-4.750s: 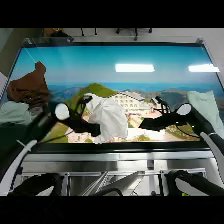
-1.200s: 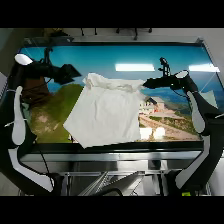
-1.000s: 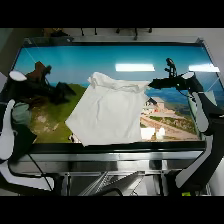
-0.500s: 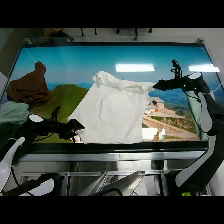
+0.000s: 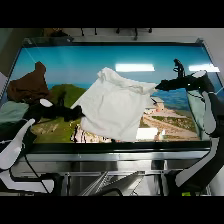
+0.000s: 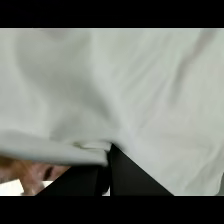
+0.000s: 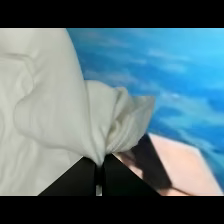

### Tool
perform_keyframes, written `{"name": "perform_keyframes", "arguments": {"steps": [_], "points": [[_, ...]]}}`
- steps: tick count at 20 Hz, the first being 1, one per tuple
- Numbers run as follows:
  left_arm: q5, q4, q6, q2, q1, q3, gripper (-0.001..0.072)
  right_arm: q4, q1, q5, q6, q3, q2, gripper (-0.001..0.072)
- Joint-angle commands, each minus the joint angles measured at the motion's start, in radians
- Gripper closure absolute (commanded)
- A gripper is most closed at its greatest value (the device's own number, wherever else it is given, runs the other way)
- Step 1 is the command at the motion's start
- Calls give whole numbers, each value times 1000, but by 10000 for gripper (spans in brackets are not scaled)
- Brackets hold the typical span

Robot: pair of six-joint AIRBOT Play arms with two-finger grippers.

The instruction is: Fold the shirts.

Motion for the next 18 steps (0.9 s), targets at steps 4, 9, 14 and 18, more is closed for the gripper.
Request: {"name": "perform_keyframes", "arguments": {"steps": [4,9,14,18], "points": [[-35,74,-17,-247,84,614,695,-190,-40,344,200,-181,171,691],[-132,62,-21,-446,68,966,297,-169,2,203,288,-634,467,690],[-332,76,-116,-458,72,1036,4,-85,3,85,256,-692,482,690],[-593,175,-185,-347,108,858,4,-82,-3,29,197,-692,481,689]]}}
